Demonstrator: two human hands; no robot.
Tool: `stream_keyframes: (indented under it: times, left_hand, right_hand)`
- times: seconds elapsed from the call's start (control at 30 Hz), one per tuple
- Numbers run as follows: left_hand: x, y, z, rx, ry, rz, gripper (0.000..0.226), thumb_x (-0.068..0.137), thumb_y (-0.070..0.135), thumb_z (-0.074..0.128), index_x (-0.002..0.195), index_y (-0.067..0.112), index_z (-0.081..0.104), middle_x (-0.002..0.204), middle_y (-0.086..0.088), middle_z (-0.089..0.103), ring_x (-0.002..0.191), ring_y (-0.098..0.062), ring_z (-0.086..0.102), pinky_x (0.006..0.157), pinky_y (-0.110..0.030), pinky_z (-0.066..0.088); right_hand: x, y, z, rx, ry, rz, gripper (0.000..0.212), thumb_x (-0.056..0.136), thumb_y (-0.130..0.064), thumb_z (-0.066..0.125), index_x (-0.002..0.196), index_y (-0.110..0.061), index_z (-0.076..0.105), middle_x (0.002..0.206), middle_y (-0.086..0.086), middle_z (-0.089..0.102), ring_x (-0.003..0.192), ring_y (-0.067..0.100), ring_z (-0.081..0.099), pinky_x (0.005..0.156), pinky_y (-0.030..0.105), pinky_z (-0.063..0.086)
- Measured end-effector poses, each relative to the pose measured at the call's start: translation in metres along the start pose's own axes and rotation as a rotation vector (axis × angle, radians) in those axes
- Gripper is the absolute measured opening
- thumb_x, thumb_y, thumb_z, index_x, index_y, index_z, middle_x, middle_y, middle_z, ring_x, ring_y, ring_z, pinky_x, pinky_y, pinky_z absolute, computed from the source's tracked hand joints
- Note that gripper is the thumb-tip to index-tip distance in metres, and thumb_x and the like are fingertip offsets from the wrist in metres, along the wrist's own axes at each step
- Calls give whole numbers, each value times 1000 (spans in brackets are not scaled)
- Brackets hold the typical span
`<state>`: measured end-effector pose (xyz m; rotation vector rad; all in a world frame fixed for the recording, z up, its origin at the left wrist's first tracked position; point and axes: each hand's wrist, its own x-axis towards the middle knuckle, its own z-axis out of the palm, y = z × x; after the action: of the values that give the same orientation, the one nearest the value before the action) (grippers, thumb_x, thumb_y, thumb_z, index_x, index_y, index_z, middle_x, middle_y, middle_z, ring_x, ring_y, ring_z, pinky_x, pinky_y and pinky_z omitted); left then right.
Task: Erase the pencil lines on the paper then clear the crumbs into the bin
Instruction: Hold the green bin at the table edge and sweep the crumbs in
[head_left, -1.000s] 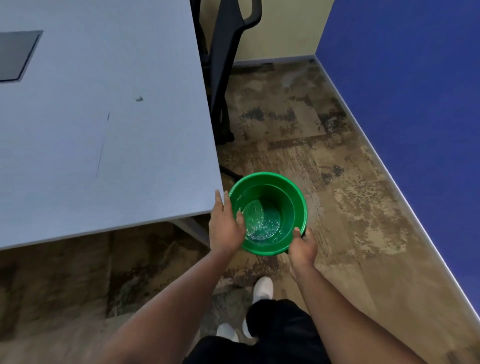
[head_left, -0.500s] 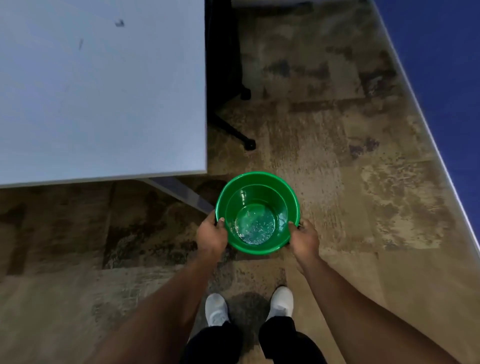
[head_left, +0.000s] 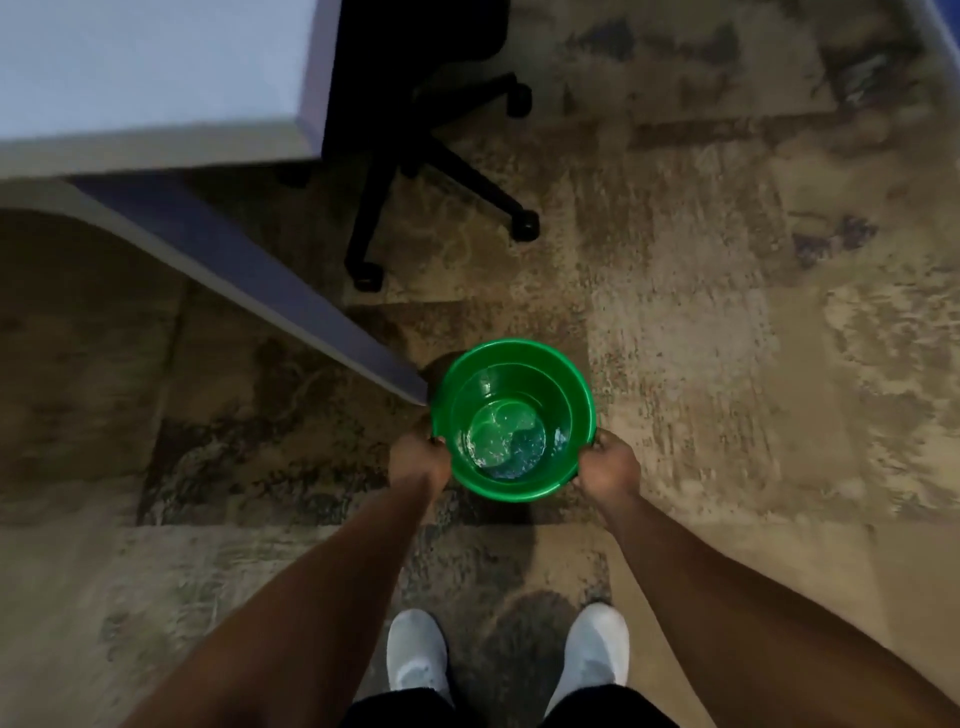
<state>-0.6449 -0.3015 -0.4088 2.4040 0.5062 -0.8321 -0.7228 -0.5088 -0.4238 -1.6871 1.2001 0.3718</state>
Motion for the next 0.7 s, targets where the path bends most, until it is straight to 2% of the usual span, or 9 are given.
stream_keyframes:
  times: [0.13,0.23,0.27,0.33,0.4,0.5,0.57,0.63,0.7]
  left_hand:
    - [32,-24,26,93,24,30,31,105,21,51,122,3,69,121,-23,70,116,-39,64,94,-40,49]
    - [47,-41,41,18,30,-12,29,101,15,54,122,5,70,119,-22,72,110,-38,67,83,-37,48]
    - [51,-44,44,-19,27,-41,29,100,12,54,123,3,70,118,-22,71,109,-37,67,78,-34,45]
    - [54,-49,48,-54,19,-84,30,100,10,55,123,0,70,117,-22,71,108,-36,67,76,-29,40]
    - [57,-53,51,-21,16,-58,29,101,11,55,124,2,70,118,-21,72,109,-35,67,77,-29,40]
    - [64,-58,56,10,59,-11,27,104,16,52,120,7,72,117,-18,73,108,-34,67,81,-32,45]
    - [65,-57,57,-14,56,-4,26,104,17,51,116,5,72,114,-18,73,100,-32,66,77,-30,41]
    - [62,-53,53,-15,37,-19,25,103,16,52,115,2,70,113,-20,72,96,-31,64,76,-31,39]
    - [55,-45,47,63,25,-5,27,104,18,51,117,1,67,112,-19,71,95,-31,63,75,-32,39]
  right_hand:
    - [28,16,30,-39,-6,-59,24,93,-13,53,112,-20,68,85,10,72,81,31,70,70,35,55]
    - [37,26,45,-31,-10,-76,33,95,-4,51,122,-16,65,95,7,69,85,28,68,73,35,54]
    - [42,30,49,-30,-2,-73,33,95,-2,51,122,-15,65,93,7,68,81,26,67,69,33,54]
    - [53,39,57,-49,6,-66,31,94,-3,51,119,-13,66,77,3,66,60,19,58,51,21,46]
    - [60,46,63,-59,14,-60,33,95,-4,52,124,-12,65,71,1,63,52,16,51,38,14,37]
    - [65,49,69,-37,2,-58,35,97,-5,53,130,-16,61,77,8,67,62,20,55,51,24,44]
    - [65,48,71,-69,8,-59,36,97,-5,52,131,-14,59,79,10,67,62,21,54,54,29,44]
    - [62,45,70,-145,25,-84,34,98,-9,53,131,-13,58,80,8,67,59,20,56,51,28,44]
    - [54,39,67,-299,48,-184,31,100,-17,53,131,-16,56,87,5,67,66,19,63,52,24,47]
